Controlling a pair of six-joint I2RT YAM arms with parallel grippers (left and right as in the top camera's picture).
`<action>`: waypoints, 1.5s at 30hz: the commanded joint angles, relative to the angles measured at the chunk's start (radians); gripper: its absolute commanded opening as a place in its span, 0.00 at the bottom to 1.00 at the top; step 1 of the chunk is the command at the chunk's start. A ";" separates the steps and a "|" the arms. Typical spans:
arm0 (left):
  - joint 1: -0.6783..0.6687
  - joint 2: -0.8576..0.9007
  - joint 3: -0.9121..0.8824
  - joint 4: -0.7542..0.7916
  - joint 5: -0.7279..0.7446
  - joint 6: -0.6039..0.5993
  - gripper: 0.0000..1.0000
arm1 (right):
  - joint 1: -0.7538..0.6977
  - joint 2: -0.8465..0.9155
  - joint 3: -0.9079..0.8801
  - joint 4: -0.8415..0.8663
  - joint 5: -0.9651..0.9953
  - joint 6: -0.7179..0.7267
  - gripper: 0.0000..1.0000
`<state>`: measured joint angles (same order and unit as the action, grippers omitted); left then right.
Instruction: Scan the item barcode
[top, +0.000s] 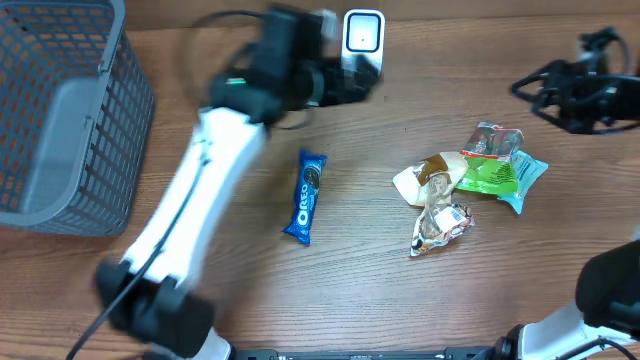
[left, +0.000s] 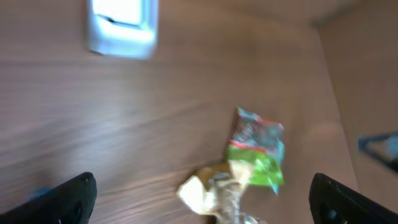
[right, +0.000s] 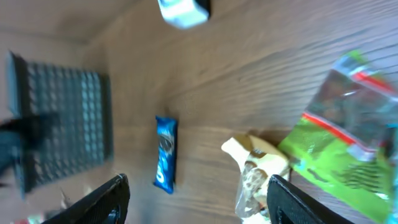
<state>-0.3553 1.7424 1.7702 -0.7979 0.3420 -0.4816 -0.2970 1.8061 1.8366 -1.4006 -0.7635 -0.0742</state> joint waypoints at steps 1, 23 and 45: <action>0.037 -0.057 0.013 -0.057 -0.128 0.040 1.00 | 0.131 -0.011 -0.005 0.001 0.111 -0.004 0.65; 0.080 -0.026 0.013 -0.140 -0.241 0.040 1.00 | 0.484 -0.011 -0.694 0.405 0.480 0.229 0.54; 0.079 -0.026 0.013 -0.140 -0.249 0.041 1.00 | 0.150 -0.011 -0.753 0.726 0.816 0.415 0.63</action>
<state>-0.2787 1.7123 1.7763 -0.9394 0.1116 -0.4633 -0.1078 1.8057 1.0889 -0.7025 0.0372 0.3332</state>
